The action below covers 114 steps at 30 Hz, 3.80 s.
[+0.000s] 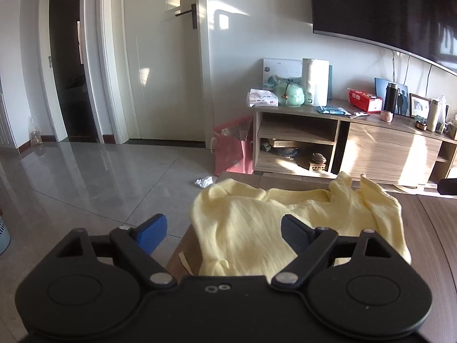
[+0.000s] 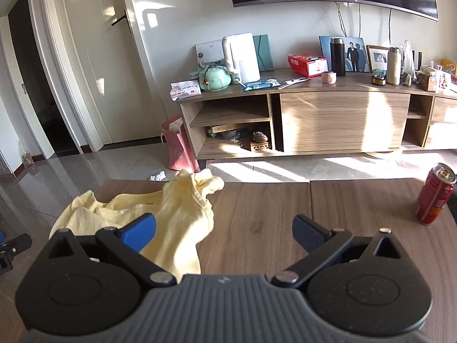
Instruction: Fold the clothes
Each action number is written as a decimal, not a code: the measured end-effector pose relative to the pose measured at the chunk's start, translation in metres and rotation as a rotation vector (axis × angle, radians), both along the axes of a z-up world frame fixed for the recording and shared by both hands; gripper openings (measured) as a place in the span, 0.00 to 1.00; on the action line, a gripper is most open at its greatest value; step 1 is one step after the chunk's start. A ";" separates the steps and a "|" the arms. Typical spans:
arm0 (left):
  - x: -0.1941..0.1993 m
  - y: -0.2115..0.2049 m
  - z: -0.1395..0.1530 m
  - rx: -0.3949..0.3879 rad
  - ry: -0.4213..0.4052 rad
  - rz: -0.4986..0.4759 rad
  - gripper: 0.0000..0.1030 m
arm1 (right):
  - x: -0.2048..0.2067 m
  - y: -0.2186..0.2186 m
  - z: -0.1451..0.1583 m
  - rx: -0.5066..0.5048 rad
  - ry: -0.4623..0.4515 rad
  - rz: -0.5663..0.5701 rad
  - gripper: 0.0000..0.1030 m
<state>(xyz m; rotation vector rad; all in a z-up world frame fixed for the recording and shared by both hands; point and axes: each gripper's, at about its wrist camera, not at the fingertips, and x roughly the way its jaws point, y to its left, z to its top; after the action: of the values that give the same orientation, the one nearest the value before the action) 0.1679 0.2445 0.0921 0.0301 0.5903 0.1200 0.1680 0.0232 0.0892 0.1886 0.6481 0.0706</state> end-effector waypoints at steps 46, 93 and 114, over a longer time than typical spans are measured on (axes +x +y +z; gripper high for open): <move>0.094 0.064 -0.064 -0.374 0.150 -0.013 0.08 | 0.100 0.018 -0.061 0.050 0.096 0.146 0.12; -0.285 -0.222 -0.060 0.496 0.074 -1.186 0.27 | -0.267 -0.231 0.058 -0.086 -0.092 0.180 0.15; -0.191 -0.221 -0.020 0.090 0.052 -0.883 0.40 | -0.084 -0.214 -0.003 -0.196 0.207 0.029 0.63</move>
<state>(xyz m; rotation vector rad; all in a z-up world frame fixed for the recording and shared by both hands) -0.0236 0.0237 0.0723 0.3763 0.5786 -0.7133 0.0845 -0.1907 0.0860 -0.0033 0.8589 0.0146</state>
